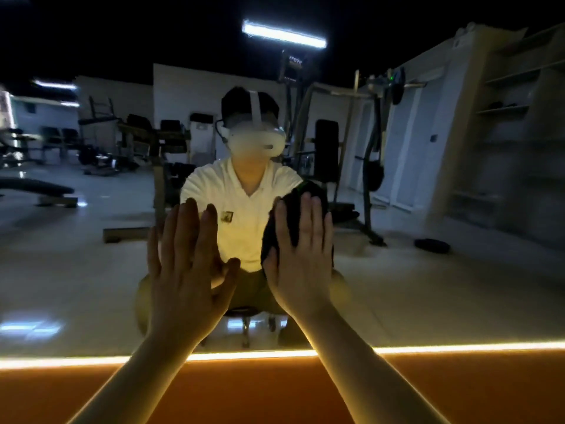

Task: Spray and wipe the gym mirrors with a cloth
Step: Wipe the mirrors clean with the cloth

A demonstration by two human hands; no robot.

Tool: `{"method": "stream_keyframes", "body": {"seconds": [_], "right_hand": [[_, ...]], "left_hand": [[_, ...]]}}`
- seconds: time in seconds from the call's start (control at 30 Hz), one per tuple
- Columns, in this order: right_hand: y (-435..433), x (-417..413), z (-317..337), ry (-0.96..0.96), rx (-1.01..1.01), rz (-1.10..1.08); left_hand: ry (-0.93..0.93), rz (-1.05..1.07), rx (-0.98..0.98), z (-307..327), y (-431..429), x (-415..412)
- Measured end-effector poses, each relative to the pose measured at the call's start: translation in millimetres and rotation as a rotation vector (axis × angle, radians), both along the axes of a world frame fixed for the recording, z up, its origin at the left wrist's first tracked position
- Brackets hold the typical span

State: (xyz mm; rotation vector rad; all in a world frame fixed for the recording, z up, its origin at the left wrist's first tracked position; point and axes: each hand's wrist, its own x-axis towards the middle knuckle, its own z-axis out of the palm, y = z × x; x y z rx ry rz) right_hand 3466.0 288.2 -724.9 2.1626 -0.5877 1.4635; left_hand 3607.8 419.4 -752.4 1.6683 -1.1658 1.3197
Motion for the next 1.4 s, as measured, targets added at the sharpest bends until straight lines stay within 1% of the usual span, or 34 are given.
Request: {"method": "stream_keyframes", "body": {"seconds": [0.1,0.13,0.2,0.27,0.4,0.43,0.47,0.5,0.53,0.6,0.7,0.77,0.83,0.9,0.97,1.1,1.17,1.27,1.33,1.4], "right_hand": [[7,5,-28,0.197,-0.172,0.105],[5,2,-34,0.234,-0.208,0.133],[-8,-12,-40,0.210,-0.186,0.157],[-28,-38,-46,0.052,-0.029,0.109],[-71,-89,-49,-0.434,0.350,-0.087],[-74,-92,-47,-0.529,0.411,-0.102],[-72,-89,-44,-0.585,0.440,-0.103],[-66,-82,-41,-0.598,0.440,-0.102],[-58,-73,-41,-0.576,0.426,-0.100],[-34,-49,-48,-0.458,0.361,-0.065],[9,-8,-64,-0.195,0.220,0.118],[33,12,-78,0.038,0.073,0.243],[39,16,-93,0.238,-0.084,0.275],[27,3,-105,0.323,-0.133,0.267],[5,-23,-112,0.315,-0.065,0.244],[-38,-89,-115,0.155,0.139,0.067],[-42,-101,-114,0.072,0.240,-0.002],[-27,-81,-112,-0.032,0.303,-0.041],[-11,-59,-111,-0.016,0.277,-0.002],[5,-36,-109,0.045,0.217,0.073]], "left_hand": [[-0.021,0.030,0.065,-12,9,12],[-0.025,0.030,0.072,-14,10,14],[-0.015,0.016,0.065,-17,8,10],[-0.002,-0.001,0.055,-21,6,6],[0.003,-0.023,0.061,-25,5,1],[0.000,-0.037,0.069,-26,4,-1],[-0.005,-0.052,0.083,-29,4,-4],[-0.011,-0.066,0.102,-32,3,-6],[-0.012,-0.077,0.122,-35,2,-8],[0.002,-0.091,0.141,-39,2,-10],[0.025,-0.112,0.135,-41,7,-8],[0.014,-0.124,0.126,-43,13,-4],[0.004,-0.129,0.124,-44,20,0],[0.006,-0.141,0.123,-43,24,2],[0.007,-0.152,0.130,-44,25,2],[0.004,-0.116,0.172,-46,25,6],[0.015,-0.110,0.186,-46,26,8],[0.039,-0.126,0.189,-45,26,5],[0.051,-0.135,0.186,-45,29,4],[0.069,-0.140,0.178,-45,33,5]]}}
